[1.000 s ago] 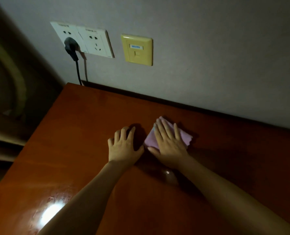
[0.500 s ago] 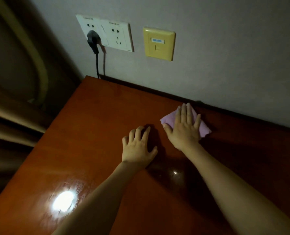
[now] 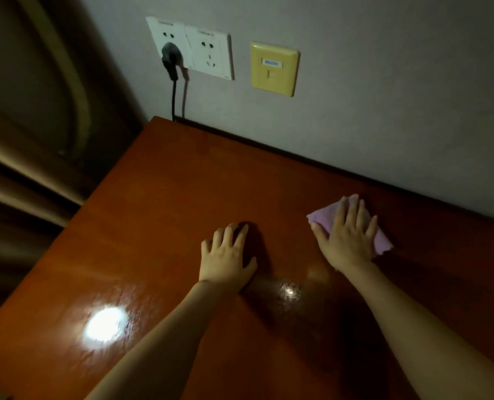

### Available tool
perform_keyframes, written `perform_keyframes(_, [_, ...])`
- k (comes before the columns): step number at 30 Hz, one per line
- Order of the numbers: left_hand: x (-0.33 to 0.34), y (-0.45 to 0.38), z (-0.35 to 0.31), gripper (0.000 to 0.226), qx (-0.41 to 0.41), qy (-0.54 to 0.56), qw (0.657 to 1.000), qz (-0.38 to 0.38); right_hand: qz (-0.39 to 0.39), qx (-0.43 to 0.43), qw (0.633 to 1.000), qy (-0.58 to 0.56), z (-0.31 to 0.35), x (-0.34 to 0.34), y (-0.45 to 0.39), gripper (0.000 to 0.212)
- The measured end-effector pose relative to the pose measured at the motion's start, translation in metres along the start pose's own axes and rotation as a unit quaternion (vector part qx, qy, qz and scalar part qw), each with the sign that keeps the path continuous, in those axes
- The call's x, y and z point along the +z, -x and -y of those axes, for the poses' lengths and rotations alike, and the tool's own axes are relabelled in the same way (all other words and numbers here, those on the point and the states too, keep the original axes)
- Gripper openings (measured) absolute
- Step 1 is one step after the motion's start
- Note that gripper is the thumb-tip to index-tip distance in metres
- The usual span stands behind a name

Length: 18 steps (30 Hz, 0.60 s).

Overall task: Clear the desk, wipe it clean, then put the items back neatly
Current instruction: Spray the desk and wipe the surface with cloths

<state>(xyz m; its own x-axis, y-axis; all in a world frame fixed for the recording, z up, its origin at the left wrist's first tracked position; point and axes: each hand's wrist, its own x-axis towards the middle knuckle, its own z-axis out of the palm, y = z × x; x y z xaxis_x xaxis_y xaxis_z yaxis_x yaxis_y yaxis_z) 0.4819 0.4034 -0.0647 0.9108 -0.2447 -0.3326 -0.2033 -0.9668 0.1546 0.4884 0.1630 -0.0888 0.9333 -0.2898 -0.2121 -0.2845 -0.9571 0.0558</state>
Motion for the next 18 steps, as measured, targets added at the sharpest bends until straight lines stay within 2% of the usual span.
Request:
perform_keyframes(3, [0.007,0.015,0.003,0.071,0.006,0.0,1.0,-0.003,-0.009,-0.018,1.0,-0.02,0.039,-0.002,0.0,0.086])
perform_keyframes(7, [0.015,0.031,0.012,0.07,0.017,-0.005,1.0,-0.018,-0.029,-0.141,0.989,-0.022,0.085,0.009,0.043,0.084])
perform_keyframes(11, [0.019,0.05,0.019,0.069,0.019,-0.008,1.0,-0.02,-0.011,-0.198,0.98,0.004,0.062,0.027,0.097,0.084])
perform_keyframes(14, [0.023,0.066,0.026,0.067,0.029,-0.002,0.999,-0.017,-0.003,-0.14,0.99,0.025,0.019,0.034,0.11,0.088])
perform_keyframes(18, [0.034,0.088,0.031,0.067,0.029,0.011,0.999,-0.033,0.008,0.001,1.0,0.016,0.001,0.026,0.101,0.087])
